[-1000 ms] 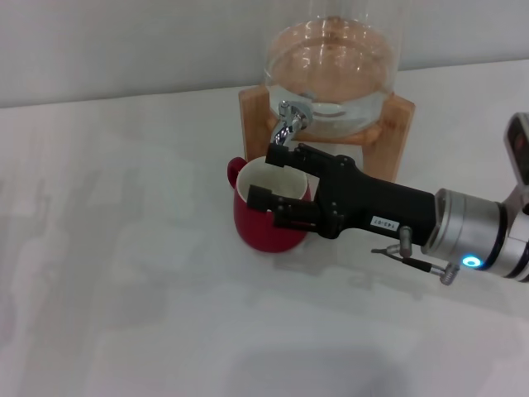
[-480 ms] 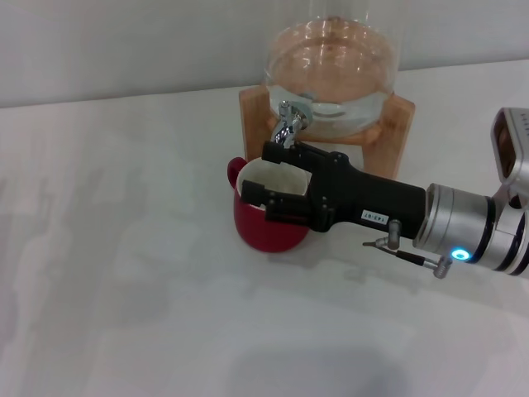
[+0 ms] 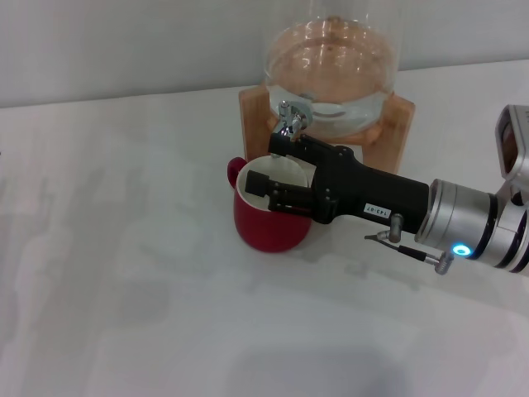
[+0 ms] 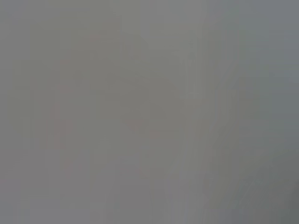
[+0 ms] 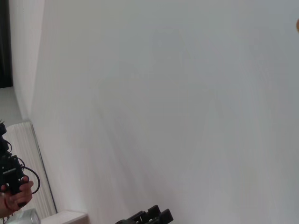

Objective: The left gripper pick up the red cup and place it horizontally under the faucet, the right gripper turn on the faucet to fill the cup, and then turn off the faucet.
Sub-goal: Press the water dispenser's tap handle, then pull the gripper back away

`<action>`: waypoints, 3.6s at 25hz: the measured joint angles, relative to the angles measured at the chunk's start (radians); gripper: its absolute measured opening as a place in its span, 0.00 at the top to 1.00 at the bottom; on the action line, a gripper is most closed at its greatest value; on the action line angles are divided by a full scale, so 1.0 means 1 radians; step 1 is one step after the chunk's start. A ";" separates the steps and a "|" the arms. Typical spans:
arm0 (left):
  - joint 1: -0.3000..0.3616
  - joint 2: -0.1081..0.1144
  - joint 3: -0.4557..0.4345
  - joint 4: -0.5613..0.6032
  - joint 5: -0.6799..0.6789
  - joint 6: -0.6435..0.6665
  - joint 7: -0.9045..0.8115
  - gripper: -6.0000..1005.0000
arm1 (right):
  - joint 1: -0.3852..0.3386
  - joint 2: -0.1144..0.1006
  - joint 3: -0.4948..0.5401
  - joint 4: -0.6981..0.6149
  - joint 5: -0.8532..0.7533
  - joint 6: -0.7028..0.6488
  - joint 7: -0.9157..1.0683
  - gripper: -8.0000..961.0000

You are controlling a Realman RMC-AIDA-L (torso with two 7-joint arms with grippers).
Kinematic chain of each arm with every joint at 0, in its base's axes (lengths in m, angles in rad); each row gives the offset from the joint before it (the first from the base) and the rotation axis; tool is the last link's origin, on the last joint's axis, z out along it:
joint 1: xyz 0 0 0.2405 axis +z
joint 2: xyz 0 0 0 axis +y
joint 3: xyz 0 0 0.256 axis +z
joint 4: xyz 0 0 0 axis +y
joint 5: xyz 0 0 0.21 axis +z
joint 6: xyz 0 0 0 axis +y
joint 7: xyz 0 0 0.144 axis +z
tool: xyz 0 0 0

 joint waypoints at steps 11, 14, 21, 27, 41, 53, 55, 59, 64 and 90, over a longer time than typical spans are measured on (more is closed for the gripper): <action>0.000 0.001 0.000 0.000 0.000 -0.002 0.000 0.40 | -0.001 -0.001 0.000 0.000 0.006 0.007 -0.001 0.09; 0.000 0.002 0.000 0.000 0.000 -0.002 0.000 0.40 | -0.002 -0.002 0.001 0.000 0.013 0.007 -0.005 0.09; -0.002 0.002 0.000 0.000 0.000 -0.002 0.000 0.40 | -0.004 -0.002 0.001 0.000 0.018 0.007 -0.010 0.09; -0.002 0.002 0.000 0.000 0.000 -0.002 0.000 0.40 | -0.005 -0.003 0.001 0.000 0.018 0.007 -0.010 0.09; -0.003 0.002 0.000 0.000 0.000 -0.002 0.000 0.40 | -0.018 -0.003 0.003 0.002 0.026 0.006 -0.013 0.09; -0.003 0.001 0.000 0.000 0.000 -0.002 0.000 0.40 | -0.026 -0.003 0.003 0.001 0.027 0.009 -0.013 0.09; -0.003 0.001 0.000 0.000 0.000 -0.002 0.000 0.40 | -0.026 -0.003 0.003 0.001 0.028 0.009 -0.013 0.09; -0.003 0.000 0.000 0.000 0.000 -0.002 0.000 0.40 | -0.027 -0.003 0.006 0.000 0.028 0.009 -0.013 0.09; -0.003 0.000 0.000 0.000 0.000 -0.002 0.000 0.40 | -0.030 -0.003 0.014 0.000 0.028 0.010 -0.013 0.09; -0.003 0.002 0.002 0.000 0.002 -0.002 0.000 0.40 | -0.050 -0.003 0.018 -0.008 0.051 0.009 -0.026 0.09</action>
